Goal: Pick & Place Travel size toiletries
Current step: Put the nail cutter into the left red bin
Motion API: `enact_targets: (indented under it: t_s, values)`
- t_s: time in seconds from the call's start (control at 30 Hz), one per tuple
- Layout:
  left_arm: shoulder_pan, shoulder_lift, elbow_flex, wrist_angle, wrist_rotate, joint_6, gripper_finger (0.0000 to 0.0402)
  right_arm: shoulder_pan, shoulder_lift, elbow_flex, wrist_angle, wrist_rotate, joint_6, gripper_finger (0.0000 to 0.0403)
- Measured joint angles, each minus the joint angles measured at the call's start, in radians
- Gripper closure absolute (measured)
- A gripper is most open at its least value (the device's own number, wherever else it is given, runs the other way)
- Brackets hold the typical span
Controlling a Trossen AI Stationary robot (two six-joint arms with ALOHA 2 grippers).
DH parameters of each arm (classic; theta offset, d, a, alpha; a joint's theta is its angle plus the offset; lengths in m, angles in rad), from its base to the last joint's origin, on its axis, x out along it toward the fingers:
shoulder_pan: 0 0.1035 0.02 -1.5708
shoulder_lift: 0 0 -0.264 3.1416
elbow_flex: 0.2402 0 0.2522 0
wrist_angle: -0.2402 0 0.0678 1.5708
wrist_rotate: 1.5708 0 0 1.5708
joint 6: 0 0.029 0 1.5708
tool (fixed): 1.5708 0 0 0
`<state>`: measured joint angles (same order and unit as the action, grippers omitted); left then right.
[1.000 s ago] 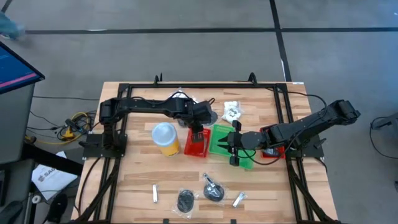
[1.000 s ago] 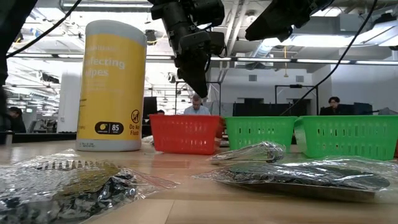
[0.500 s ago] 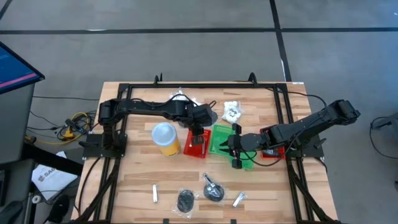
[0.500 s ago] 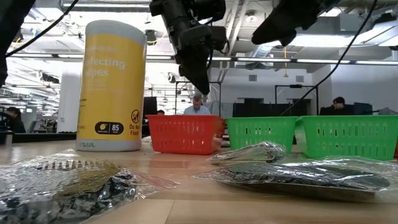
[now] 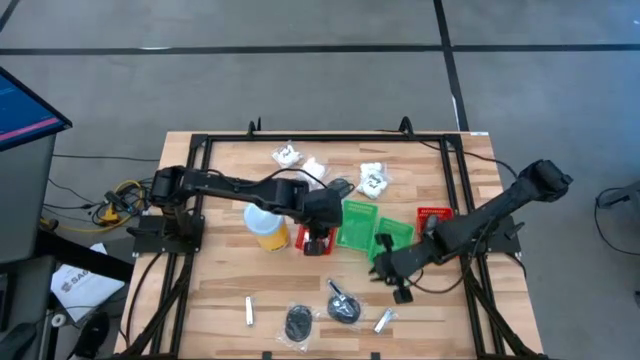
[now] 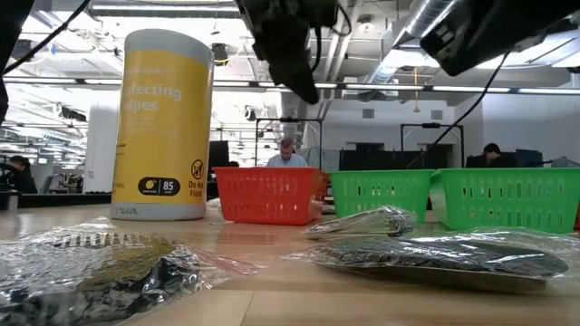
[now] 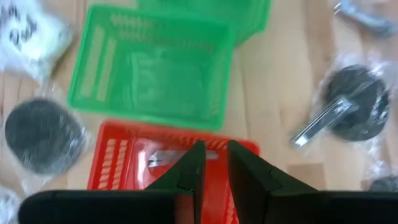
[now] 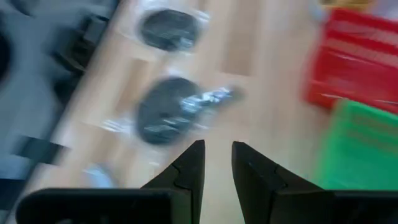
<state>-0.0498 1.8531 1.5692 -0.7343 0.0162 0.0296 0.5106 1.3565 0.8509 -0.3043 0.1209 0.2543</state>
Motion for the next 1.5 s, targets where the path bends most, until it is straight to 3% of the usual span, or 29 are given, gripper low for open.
enact_targets:
  t_s: [0.23, 0.73, 1.33, 1.5]
  values:
    - [-0.033, -0.044, 0.000, 0.047, 0.000, 0.000, 0.0342, 0.108, 0.080, -0.005, -0.060, -0.031, 0.117, 0.0331]
    - [-0.041, -0.095, -0.001, 0.087, 0.000, -0.004, 0.0341, 0.215, 0.273, -0.001, 0.035, -0.106, 0.323, 0.0331]
    - [-0.041, -0.094, -0.001, 0.090, 0.000, -0.011, 0.0341, 0.234, 0.301, -0.001, 0.124, -0.121, 0.328, 0.0329]
    - [-0.043, -0.094, -0.001, 0.089, 0.000, -0.011, 0.0341, 0.235, 0.301, -0.001, 0.128, -0.120, 0.324, 0.0307]
